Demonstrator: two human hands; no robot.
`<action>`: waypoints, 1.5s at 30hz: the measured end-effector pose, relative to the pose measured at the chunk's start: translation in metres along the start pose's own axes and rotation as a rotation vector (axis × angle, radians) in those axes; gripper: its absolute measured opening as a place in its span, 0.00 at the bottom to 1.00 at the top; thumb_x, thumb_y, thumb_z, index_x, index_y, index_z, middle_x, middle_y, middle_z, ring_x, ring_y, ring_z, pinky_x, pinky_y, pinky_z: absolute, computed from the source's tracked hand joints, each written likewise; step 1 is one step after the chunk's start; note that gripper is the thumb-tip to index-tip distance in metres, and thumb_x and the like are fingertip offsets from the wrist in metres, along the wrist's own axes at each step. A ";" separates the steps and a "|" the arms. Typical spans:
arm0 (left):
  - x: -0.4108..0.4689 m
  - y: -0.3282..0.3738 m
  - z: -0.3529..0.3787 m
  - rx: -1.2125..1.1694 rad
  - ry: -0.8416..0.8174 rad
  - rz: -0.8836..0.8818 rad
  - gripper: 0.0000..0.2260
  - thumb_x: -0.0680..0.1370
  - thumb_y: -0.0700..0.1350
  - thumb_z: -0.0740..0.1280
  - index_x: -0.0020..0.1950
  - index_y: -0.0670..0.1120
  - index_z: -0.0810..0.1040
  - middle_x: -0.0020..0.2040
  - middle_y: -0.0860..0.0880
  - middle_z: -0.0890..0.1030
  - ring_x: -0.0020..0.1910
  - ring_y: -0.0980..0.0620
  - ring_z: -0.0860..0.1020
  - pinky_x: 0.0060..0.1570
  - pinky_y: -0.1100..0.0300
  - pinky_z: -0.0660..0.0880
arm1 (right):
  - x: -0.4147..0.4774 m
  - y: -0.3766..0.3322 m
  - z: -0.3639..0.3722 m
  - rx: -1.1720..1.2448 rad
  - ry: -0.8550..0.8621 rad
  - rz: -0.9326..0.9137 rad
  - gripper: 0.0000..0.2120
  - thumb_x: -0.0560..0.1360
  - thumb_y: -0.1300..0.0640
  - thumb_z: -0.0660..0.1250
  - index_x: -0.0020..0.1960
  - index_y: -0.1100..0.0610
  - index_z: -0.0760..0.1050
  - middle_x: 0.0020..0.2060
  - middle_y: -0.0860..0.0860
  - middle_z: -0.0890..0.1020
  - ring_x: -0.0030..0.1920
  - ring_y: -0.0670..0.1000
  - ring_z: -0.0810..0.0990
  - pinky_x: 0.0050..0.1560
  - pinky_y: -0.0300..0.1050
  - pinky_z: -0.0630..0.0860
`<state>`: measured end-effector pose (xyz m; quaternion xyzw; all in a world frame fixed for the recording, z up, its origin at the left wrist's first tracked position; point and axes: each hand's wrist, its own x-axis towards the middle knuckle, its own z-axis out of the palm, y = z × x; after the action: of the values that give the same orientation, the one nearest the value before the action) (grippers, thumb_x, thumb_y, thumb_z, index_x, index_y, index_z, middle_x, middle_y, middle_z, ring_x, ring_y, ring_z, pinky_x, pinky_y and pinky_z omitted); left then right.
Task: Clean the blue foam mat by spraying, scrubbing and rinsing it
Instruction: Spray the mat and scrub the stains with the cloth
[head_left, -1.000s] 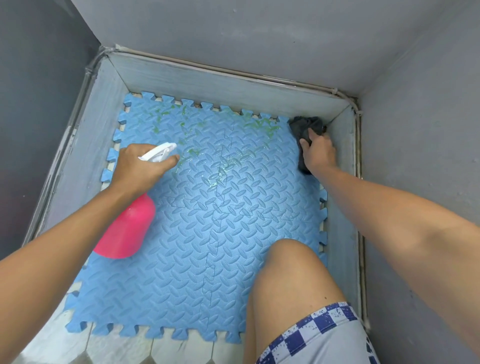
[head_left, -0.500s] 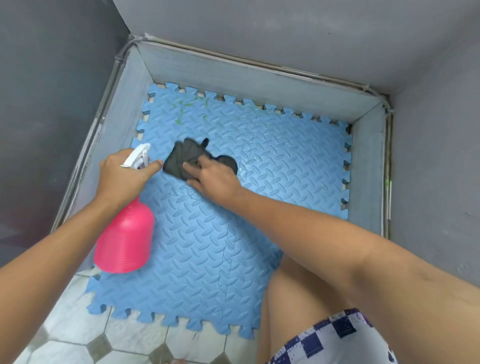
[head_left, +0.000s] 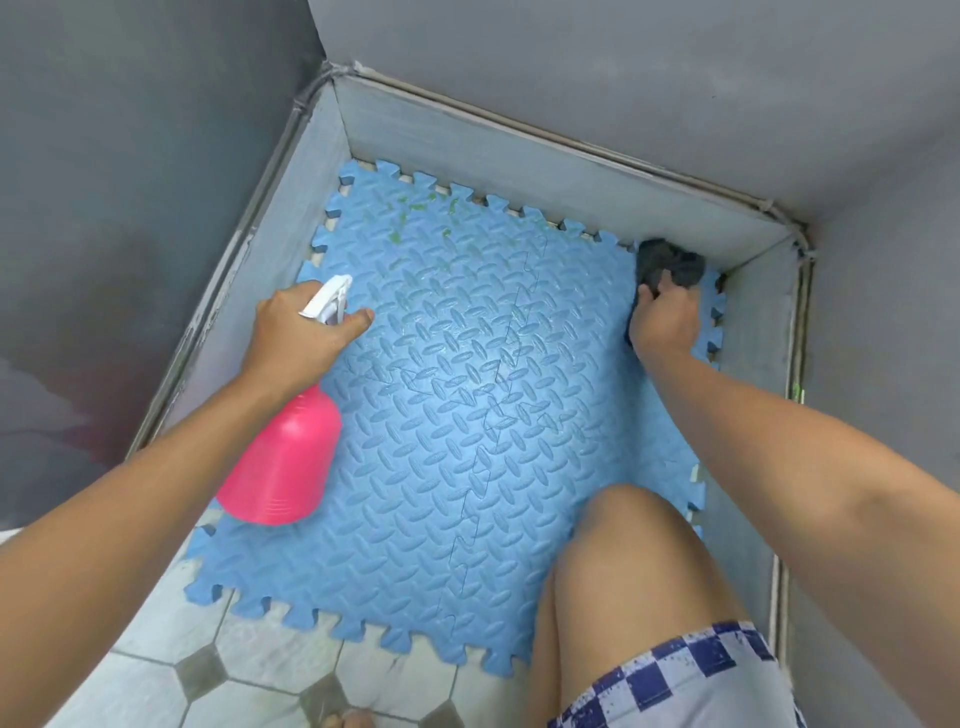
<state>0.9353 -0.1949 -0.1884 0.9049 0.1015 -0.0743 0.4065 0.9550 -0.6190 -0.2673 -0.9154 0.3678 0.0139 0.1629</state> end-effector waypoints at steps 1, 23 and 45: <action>0.000 0.000 -0.001 0.003 0.003 0.002 0.23 0.69 0.59 0.74 0.37 0.40 0.73 0.34 0.37 0.76 0.34 0.36 0.79 0.39 0.40 0.80 | -0.012 -0.014 0.006 -0.012 0.000 -0.058 0.20 0.82 0.49 0.60 0.72 0.54 0.71 0.66 0.63 0.71 0.58 0.66 0.78 0.58 0.55 0.75; -0.012 0.004 -0.017 -0.014 0.026 -0.003 0.20 0.70 0.56 0.76 0.37 0.42 0.73 0.32 0.40 0.77 0.37 0.37 0.79 0.43 0.40 0.82 | -0.077 -0.017 -0.013 0.358 -0.211 -0.422 0.24 0.81 0.41 0.61 0.75 0.46 0.68 0.70 0.54 0.68 0.71 0.54 0.66 0.69 0.50 0.67; -0.018 -0.005 -0.036 0.011 0.152 -0.078 0.21 0.73 0.57 0.74 0.34 0.45 0.69 0.31 0.48 0.70 0.34 0.42 0.71 0.36 0.54 0.70 | -0.016 -0.041 0.028 -0.159 -0.070 -0.358 0.26 0.83 0.56 0.56 0.78 0.64 0.56 0.68 0.65 0.65 0.67 0.67 0.65 0.63 0.61 0.72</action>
<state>0.9190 -0.1669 -0.1642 0.9055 0.1670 -0.0216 0.3895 0.9742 -0.5722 -0.2794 -0.9752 0.1910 0.0456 0.1025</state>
